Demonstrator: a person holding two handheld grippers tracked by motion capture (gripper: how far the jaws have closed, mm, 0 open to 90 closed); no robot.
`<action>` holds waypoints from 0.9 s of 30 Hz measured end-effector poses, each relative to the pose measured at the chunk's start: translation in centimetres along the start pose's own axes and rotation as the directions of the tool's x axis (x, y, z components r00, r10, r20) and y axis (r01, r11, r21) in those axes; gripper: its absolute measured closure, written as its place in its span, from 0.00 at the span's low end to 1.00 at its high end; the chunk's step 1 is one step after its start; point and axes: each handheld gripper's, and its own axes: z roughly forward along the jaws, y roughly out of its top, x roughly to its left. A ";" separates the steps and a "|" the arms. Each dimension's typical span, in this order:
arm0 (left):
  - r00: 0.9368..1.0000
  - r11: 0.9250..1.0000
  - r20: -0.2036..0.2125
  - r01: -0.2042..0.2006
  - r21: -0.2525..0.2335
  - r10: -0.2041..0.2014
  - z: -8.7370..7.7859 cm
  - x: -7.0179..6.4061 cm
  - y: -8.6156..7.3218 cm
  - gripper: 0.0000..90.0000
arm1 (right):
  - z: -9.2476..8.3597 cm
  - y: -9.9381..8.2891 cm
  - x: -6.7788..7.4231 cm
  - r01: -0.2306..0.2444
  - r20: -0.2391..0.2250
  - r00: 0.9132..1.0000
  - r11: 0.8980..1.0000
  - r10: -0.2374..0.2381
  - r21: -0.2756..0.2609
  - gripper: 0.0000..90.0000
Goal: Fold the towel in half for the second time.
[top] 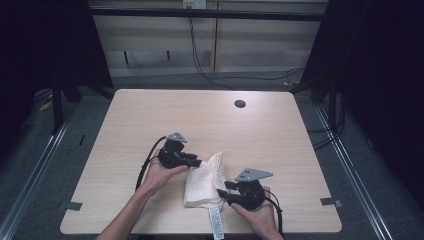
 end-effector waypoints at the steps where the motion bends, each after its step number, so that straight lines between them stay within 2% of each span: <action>1: 1.000 1.000 0.003 -0.007 0.003 0.007 0.2 0.0 -0.1 0.85 | 0.0 0.0 0.0 -0.002 0.004 1.000 1.000 0.002 0.003 0.57; 3: 1.000 1.000 0.012 -0.012 0.001 0.012 0.4 0.0 -0.1 0.98 | 0.0 0.0 0.0 -0.010 0.003 1.000 1.000 0.010 0.007 0.53; 7: 1.000 1.000 0.023 0.000 -0.009 0.000 0.3 0.1 0.0 1.00 | 0.0 0.0 0.1 -0.005 0.012 1.000 1.000 0.005 -0.001 0.48; 9: 1.000 1.000 0.017 0.004 -0.002 -0.004 0.0 0.3 -0.1 1.00 | -0.1 0.0 0.1 0.001 0.053 0.999 1.000 0.000 -0.013 0.50; 11: 1.000 1.000 0.024 0.008 -0.014 -0.007 -0.2 0.4 -0.2 1.00 | -0.3 0.0 -0.3 -0.034 0.067 0.997 0.999 0.036 -0.032 0.60; 13: 1.000 1.000 0.018 0.017 -0.024 -0.017 -0.4 0.6 -0.3 1.00 | -0.7 -0.1 -0.9 -0.049 0.096 0.994 0.997 0.054 -0.054 0.80; 15: 1.000 0.999 0.017 0.023 -0.026 -0.022 -0.5 0.8 -0.3 1.00 | -0.9 -0.4 -1.4 -0.062 0.105 0.992 0.997 0.065 -0.038 0.94; 18: 0.998 0.997 -0.002 0.061 -0.056 -0.061 -0.8 1.2 -0.5 1.00 | -0.8 -0.9 -1.9 -0.090 0.118 0.989 0.996 0.090 -0.006 0.96; 20: 0.997 0.995 0.009 0.080 -0.056 -0.079 -0.9 1.5 -0.7 1.00 | -0.7 -1.3 -2.4 -0.118 0.124 0.986 0.993 0.115 0.014 0.96; 23: 0.996 0.995 0.001 0.086 -0.056 -0.086 -0.9 1.7 -1.0 1.00 | -0.6 -1.7 -3.2 -0.161 0.127 0.980 0.987 0.156 0.028 0.95; 25: 0.995 0.993 0.002 0.095 -0.063 -0.095 -0.8 1.8 -1.1 1.00 | -0.7 -1.8 -3.3 -0.160 0.118 0.981 0.987 0.156 0.025 0.94; 27: 0.995 0.993 0.018 0.095 -0.075 -0.094 -0.8 1.7 -1.0 1.00 | -0.6 -1.7 -3.1 -0.149 0.112 0.983 0.989 0.145 0.022 0.84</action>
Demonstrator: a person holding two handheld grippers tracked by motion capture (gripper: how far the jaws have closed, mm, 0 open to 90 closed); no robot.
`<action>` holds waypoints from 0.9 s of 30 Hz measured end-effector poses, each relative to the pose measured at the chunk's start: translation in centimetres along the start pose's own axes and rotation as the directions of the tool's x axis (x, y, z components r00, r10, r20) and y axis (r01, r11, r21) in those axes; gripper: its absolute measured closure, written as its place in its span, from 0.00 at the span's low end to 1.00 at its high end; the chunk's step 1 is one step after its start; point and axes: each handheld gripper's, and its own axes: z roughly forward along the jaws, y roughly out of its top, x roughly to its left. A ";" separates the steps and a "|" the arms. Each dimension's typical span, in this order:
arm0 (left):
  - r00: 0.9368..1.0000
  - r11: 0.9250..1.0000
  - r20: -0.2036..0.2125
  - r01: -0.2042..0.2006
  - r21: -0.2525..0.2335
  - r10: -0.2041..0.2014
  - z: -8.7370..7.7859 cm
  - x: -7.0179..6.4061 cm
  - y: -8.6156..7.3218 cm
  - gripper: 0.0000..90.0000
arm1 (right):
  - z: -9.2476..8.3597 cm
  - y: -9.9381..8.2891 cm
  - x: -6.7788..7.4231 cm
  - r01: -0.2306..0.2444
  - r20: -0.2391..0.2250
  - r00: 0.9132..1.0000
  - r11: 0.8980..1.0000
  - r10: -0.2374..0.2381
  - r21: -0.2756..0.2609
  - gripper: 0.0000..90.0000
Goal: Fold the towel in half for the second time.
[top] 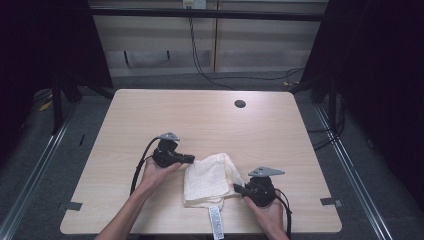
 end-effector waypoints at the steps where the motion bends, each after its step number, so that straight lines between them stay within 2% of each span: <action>1: 1.000 1.000 0.015 0.003 -0.002 -0.003 0.0 -0.1 0.1 0.98 | 0.0 0.0 0.2 0.003 0.006 1.000 1.000 -0.003 -0.003 0.79; 3: 1.000 1.000 0.030 -0.002 -0.006 0.002 0.0 -0.3 0.2 0.95 | 0.0 0.1 0.4 0.020 -0.001 1.000 1.000 -0.020 -0.006 0.72; 4: 1.000 1.000 0.015 -0.016 -0.007 0.016 0.0 -0.5 0.2 0.92 | 0.0 0.2 0.5 0.026 0.006 1.000 1.000 -0.026 -0.013 0.68; 6: 1.000 1.000 0.009 -0.005 -0.027 0.005 -0.2 -0.7 0.4 0.79 | -0.3 0.6 0.5 0.023 0.009 1.000 0.999 -0.023 -0.027 0.58; 7: 1.000 0.999 -0.004 -0.016 -0.043 0.016 -0.4 -0.8 0.5 0.77 | -0.4 0.7 0.4 0.027 0.008 1.000 0.999 -0.027 -0.031 0.55; 9: 0.999 0.998 -0.039 -0.016 -0.060 0.014 -0.9 -0.9 0.8 0.69 | -0.7 1.1 0.2 0.020 0.006 1.000 0.999 -0.020 -0.050 0.50; 11: 0.998 0.997 -0.055 -0.024 -0.070 0.020 -1.3 -1.1 0.9 0.61 | -1.1 1.6 -0.1 0.024 0.010 1.000 0.997 -0.023 -0.075 0.46; 14: 0.996 0.997 -0.082 -0.035 -0.066 0.029 -2.2 -1.3 1.0 0.53 | -1.9 2.3 -0.6 0.021 0.012 1.000 0.994 -0.020 -0.110 0.42; 16: 0.996 0.996 -0.087 -0.039 -0.077 0.032 -3.0 -1.6 1.0 0.51 | -2.4 2.6 -1.2 0.013 0.001 1.000 0.991 -0.013 -0.129 0.41; 20: 0.993 0.995 -0.092 -0.076 -0.057 0.070 -4.1 -2.3 0.5 0.48 | -2.9 2.5 -1.9 0.001 -0.001 1.000 0.990 -0.002 -0.141 0.40; 24: 0.992 0.995 -0.089 -0.090 -0.050 0.085 -5.0 -2.8 -0.3 0.46 | -3.5 2.1 -2.6 -0.010 0.002 1.000 0.989 0.011 -0.145 0.38; 27: 0.991 0.994 -0.103 -0.091 -0.057 0.085 -5.8 -3.2 -1.0 0.44 | -4.2 1.9 -3.3 -0.014 0.018 1.000 0.988 0.017 -0.156 0.37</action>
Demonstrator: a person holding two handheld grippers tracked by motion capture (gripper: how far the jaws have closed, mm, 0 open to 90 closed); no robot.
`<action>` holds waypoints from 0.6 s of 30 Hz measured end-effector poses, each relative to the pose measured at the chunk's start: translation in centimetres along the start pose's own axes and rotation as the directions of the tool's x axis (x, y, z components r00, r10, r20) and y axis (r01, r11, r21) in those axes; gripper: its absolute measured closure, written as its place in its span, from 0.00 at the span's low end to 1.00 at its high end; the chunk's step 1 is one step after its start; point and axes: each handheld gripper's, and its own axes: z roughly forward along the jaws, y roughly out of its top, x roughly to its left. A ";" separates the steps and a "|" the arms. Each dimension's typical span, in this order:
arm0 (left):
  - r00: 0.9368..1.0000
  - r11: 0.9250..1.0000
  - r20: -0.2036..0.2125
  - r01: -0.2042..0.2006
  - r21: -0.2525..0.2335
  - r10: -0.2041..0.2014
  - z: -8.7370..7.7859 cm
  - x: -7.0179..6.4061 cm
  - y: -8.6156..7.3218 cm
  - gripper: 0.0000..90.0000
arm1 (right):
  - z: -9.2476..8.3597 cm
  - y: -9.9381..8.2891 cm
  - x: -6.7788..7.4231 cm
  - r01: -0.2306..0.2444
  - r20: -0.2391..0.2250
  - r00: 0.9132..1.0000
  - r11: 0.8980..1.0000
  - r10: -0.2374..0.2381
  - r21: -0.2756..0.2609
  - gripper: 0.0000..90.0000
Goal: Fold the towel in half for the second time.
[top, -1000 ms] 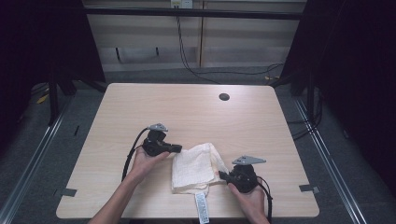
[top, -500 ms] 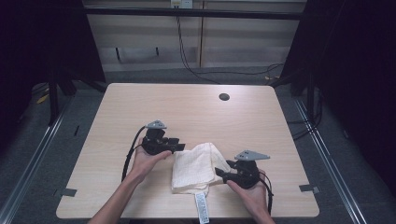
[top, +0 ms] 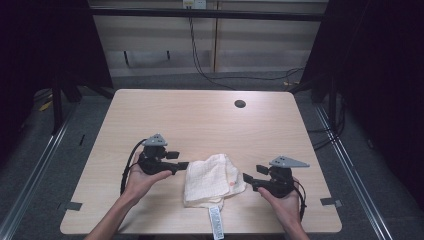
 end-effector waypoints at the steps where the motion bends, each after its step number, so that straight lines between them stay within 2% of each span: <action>1: 1.000 1.000 -0.008 0.008 0.001 -0.008 -0.4 -0.1 -0.3 0.43 | -0.3 0.0 -0.2 -0.003 0.005 1.000 1.000 0.003 -0.008 0.36; 6: 0.999 0.999 -0.028 0.033 0.012 -0.032 -1.9 0.0 -1.7 0.36 | -2.0 -0.3 -1.7 0.001 0.031 1.000 1.000 -0.001 -0.016 0.33; 9: 0.997 0.998 -0.053 0.059 0.013 -0.058 -2.8 0.4 -2.8 0.35 | -3.0 -0.7 -2.8 -0.018 0.049 0.999 1.000 0.019 -0.019 0.33; 13: 0.995 0.997 -0.073 0.070 0.036 -0.067 -3.7 0.7 -4.1 0.33 | -4.1 -1.2 -3.9 -0.038 0.064 0.997 0.999 0.040 -0.026 0.32; 16: 0.992 0.995 -0.080 0.100 0.015 -0.099 -4.4 1.1 -5.2 0.31 | -4.8 -1.5 -4.5 -0.031 0.082 0.996 0.999 0.034 -0.031 0.32; 18: 0.988 0.993 -0.100 0.115 -0.005 -0.115 -4.9 1.5 -5.9 0.31 | -5.2 -2.0 -5.1 -0.052 0.099 0.994 0.998 0.056 -0.046 0.32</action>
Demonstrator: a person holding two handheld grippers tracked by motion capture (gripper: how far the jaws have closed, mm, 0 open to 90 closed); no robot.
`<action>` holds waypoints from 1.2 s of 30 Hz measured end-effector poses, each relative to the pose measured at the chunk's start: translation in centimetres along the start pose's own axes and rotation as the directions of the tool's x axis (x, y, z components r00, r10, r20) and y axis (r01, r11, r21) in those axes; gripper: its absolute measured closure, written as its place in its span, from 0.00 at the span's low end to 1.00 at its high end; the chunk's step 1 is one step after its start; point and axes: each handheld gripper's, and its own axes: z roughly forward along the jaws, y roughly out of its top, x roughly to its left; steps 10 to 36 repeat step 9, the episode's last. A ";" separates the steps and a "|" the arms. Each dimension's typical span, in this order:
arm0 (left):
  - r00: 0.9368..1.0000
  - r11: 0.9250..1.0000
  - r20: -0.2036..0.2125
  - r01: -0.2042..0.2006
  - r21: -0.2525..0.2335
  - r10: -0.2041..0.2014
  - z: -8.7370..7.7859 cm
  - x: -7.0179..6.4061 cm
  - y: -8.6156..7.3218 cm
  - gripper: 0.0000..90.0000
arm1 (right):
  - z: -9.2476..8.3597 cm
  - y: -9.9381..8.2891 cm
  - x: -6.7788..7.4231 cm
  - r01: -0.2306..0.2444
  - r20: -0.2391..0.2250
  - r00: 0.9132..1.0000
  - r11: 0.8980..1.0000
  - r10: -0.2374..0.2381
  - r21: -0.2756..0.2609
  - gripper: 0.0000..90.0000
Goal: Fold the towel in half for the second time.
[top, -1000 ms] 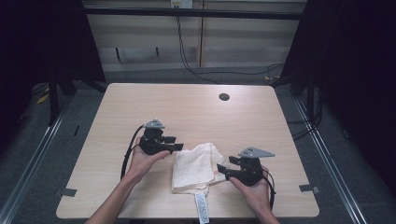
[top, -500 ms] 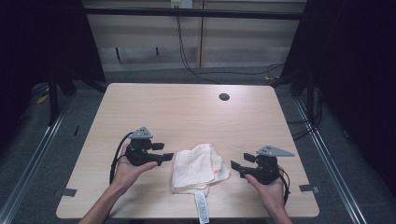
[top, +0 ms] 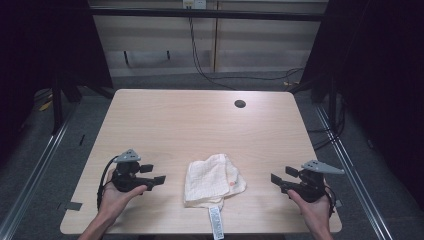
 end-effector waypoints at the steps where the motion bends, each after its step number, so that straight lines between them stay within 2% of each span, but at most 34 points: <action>1: 1.000 1.000 -0.011 0.008 0.000 -0.008 -0.3 0.3 -0.3 0.31 | -0.1 -0.2 -0.2 -0.006 -0.001 1.000 1.000 0.006 -0.006 0.32; 4: 0.998 1.000 -0.054 0.023 -0.004 -0.023 -0.5 0.7 -0.9 0.31 | -0.3 -1.1 -1.0 -0.010 0.033 0.999 1.000 0.010 0.006 0.32; 6: 0.998 1.000 -0.054 0.029 0.010 -0.028 -0.4 0.9 -1.1 0.31 | -0.4 -1.4 -1.3 -0.005 0.041 0.999 1.000 0.004 0.026 0.32; 9: 0.998 1.000 -0.057 0.017 0.001 -0.017 -0.4 0.6 -1.0 0.31 | -0.6 -1.5 -2.0 -0.028 0.052 0.998 0.999 0.027 0.023 0.31; 36: 0.998 1.000 -0.057 0.017 0.001 -0.017 -0.4 0.6 -1.0 0.31 | -0.6 -1.5 -2.0 -0.028 0.052 0.998 0.999 0.027 0.023 0.31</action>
